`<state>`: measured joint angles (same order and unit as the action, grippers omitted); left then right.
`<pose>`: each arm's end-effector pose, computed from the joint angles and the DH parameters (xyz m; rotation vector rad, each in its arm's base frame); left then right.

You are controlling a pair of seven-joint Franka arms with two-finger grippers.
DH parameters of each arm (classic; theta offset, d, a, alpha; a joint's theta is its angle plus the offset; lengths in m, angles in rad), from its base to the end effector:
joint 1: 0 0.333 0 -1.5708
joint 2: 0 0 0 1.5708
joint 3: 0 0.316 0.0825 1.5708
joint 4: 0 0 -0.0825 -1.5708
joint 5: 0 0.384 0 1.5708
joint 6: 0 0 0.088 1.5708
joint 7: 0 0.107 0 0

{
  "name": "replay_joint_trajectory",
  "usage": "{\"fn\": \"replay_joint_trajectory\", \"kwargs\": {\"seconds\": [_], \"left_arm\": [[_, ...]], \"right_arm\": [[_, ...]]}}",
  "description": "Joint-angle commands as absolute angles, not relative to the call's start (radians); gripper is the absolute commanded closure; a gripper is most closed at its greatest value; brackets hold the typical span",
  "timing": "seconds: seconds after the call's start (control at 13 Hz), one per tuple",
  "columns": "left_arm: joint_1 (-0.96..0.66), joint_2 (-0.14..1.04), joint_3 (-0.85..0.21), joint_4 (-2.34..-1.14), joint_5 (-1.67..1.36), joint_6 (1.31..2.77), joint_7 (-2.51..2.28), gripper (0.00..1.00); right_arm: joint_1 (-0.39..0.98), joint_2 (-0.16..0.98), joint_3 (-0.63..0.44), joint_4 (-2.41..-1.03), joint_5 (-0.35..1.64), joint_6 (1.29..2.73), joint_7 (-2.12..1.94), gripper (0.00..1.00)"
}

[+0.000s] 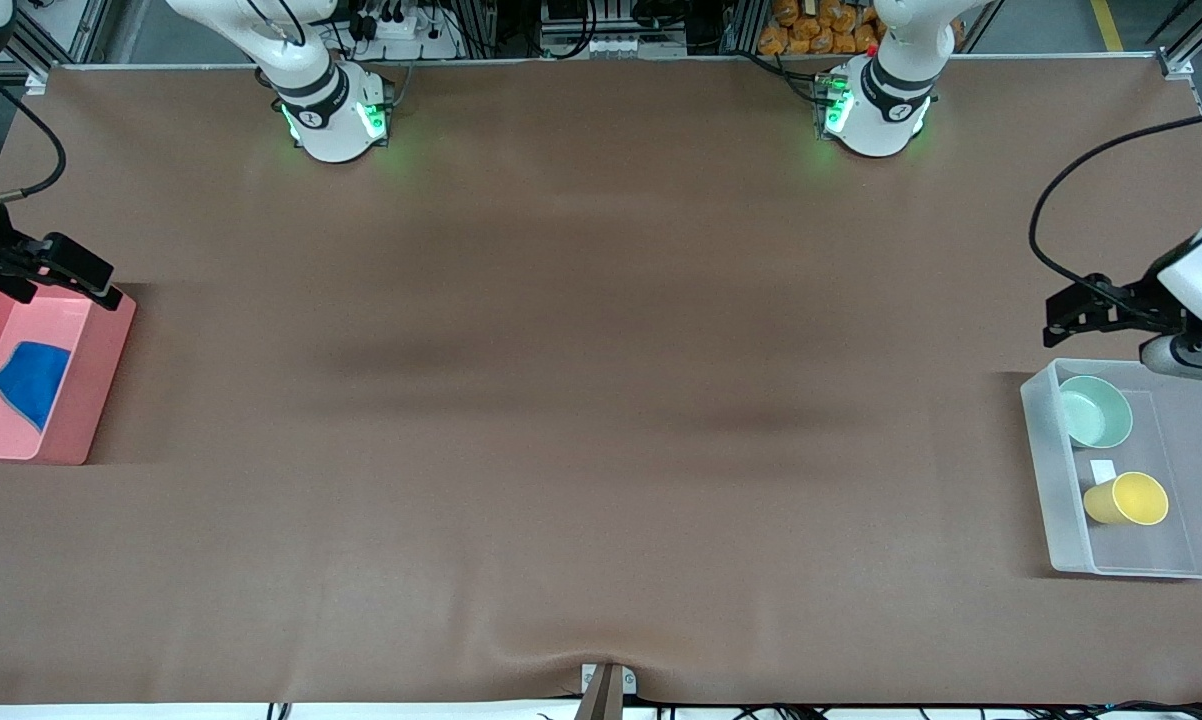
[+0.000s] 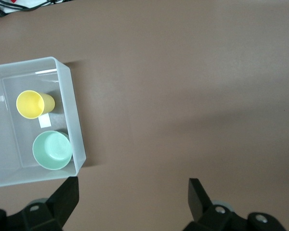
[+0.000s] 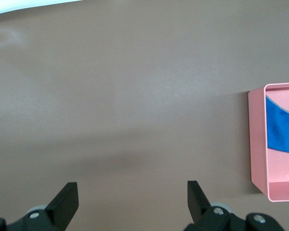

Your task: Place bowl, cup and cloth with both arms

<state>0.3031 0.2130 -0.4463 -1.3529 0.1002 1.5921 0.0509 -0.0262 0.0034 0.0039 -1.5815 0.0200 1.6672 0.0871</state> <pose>0.6155 -0.0465 0.6151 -3.1207 0.2863 -0.0732 0.5651 -0.0106 0.6264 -3.1116 0.1721 -0.1272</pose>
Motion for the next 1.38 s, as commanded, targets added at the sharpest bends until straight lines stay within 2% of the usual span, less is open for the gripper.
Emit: {"fn": "replay_joint_trajectory", "kwargs": {"seconds": [0.0, 0.38, 0.85, 1.31], "left_arm": [[0.172, 0.121, -0.283, -1.436, 0.049, 1.586, 0.026, 0.0], [-0.018, 0.028, -0.072, -1.541, 0.018, 1.589, 0.023, 0.0], [-0.023, 0.005, -0.067, -1.537, 0.02, 1.575, 0.041, 0.0], [-0.015, 0.003, -0.068, -1.519, 0.002, 1.49, 0.035, 0.0]], "right_arm": [[-0.025, 0.011, 0.003, -1.562, 0.008, 1.654, 0.083, 0.0], [-0.025, 0.011, 0.002, -1.562, 0.008, 1.654, 0.084, 0.0], [-0.025, 0.014, 0.002, -1.563, 0.008, 1.654, 0.083, 0.0], [-0.025, 0.012, 0.003, -1.563, 0.008, 1.654, 0.083, 0.0]]}}
